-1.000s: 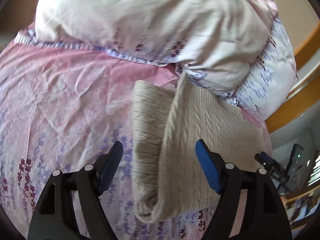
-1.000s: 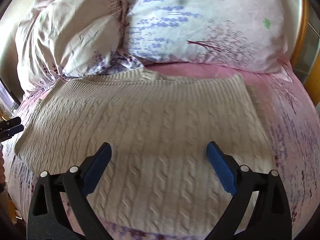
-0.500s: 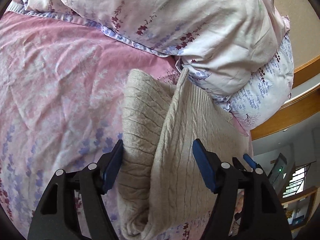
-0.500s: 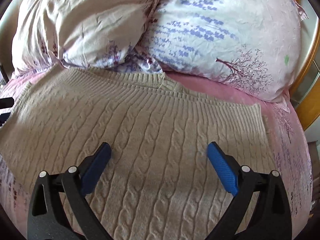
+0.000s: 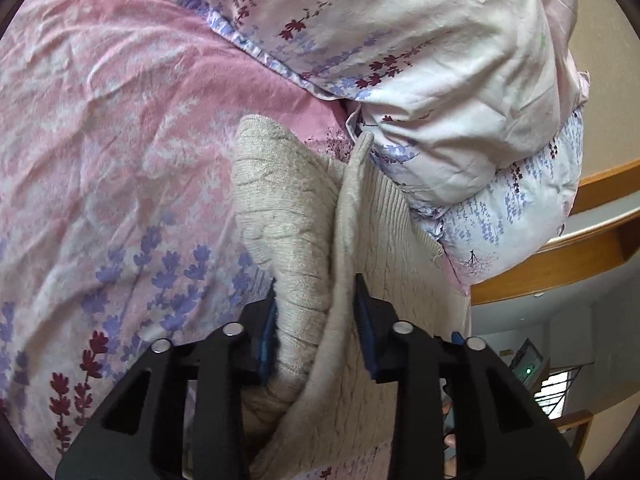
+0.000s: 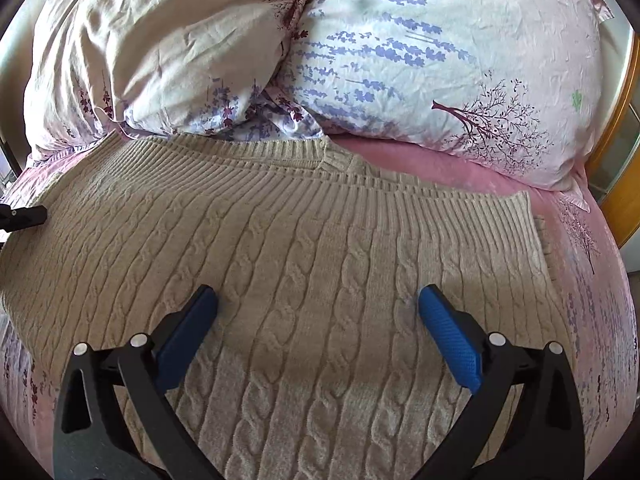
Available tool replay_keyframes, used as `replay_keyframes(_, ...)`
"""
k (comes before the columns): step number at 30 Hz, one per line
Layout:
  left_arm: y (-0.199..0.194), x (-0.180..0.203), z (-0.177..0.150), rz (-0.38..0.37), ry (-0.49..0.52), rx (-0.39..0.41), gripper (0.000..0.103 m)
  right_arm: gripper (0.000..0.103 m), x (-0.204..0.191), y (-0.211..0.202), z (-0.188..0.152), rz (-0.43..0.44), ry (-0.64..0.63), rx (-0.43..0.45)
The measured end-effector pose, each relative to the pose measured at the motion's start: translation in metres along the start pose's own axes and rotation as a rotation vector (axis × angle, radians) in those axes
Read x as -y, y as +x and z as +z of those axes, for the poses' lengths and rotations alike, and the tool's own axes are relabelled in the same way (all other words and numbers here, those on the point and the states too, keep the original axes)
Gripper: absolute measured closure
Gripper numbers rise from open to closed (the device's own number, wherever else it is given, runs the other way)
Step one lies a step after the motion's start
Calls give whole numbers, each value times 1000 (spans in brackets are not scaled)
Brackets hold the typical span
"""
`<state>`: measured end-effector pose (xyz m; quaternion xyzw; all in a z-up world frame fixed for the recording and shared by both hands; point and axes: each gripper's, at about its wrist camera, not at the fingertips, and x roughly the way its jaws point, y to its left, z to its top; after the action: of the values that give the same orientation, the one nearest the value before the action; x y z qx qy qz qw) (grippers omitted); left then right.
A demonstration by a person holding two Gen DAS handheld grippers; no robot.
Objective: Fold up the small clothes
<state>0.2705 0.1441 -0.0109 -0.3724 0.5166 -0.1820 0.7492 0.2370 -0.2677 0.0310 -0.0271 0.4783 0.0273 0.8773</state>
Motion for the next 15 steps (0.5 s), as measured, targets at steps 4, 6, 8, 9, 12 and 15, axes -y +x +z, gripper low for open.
replay_keyframes(4,1,1,-1,-6,-25,9,77,2,1,0,0,7,7,-3)
replay_keyframes(6,0,4,0,-32,-32,8,80,2,1,0,0,11,9,-6)
replay_keyframes(8,-1,13,0,-57,-13,12,81,2,2,0,1,14,7,-6)
replay_keyframes(9,-2,18,0,-80,4,14,82,2,2,1,1,15,7,-6)
replay_keyframes(12,-1,33,-2,-126,38,16,82,2,3,1,0,19,9,-4)
replay_keyframes(15,2,52,-5,-187,57,9,83,2,3,-1,0,25,10,-6)
